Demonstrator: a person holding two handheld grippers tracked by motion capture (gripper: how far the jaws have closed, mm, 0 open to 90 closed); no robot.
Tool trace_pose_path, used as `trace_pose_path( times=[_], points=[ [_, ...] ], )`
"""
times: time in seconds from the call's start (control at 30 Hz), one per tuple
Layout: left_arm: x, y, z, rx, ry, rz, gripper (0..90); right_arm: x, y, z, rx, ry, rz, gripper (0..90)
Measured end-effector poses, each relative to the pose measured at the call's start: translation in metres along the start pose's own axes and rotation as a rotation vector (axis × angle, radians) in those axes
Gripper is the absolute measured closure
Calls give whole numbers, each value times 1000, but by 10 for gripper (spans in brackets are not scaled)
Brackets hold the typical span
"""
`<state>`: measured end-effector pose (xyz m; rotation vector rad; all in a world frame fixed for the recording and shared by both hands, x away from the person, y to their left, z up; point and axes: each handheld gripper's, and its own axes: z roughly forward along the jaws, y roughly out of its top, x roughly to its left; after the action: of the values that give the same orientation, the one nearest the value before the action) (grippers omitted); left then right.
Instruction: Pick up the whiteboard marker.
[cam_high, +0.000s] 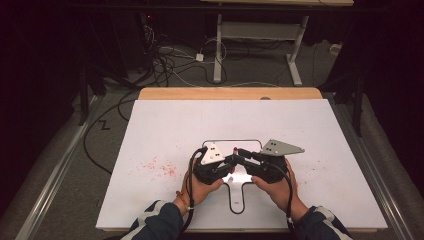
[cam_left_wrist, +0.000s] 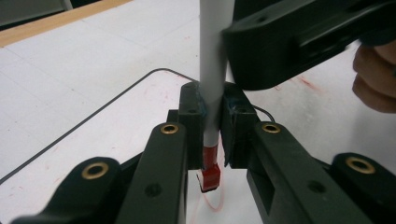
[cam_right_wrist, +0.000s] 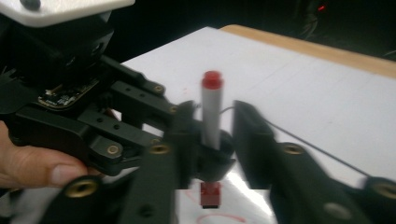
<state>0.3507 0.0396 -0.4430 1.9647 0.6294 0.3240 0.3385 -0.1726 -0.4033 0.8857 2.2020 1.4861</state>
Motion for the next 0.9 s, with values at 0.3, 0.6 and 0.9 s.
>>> trace_pose_path(
  times=[0.3,0.6,0.9],
  points=[
    [18,-16,2,-9,35,-27,787,-20,-22,-50,-29,-129,-109,451],
    [20,-17,3,4,59,1,787,-44,-54,-88,18,-218,-122,375],
    [22,-18,-2,5,64,10,787,-53,-78,-110,99,-301,-146,353]
  ],
)
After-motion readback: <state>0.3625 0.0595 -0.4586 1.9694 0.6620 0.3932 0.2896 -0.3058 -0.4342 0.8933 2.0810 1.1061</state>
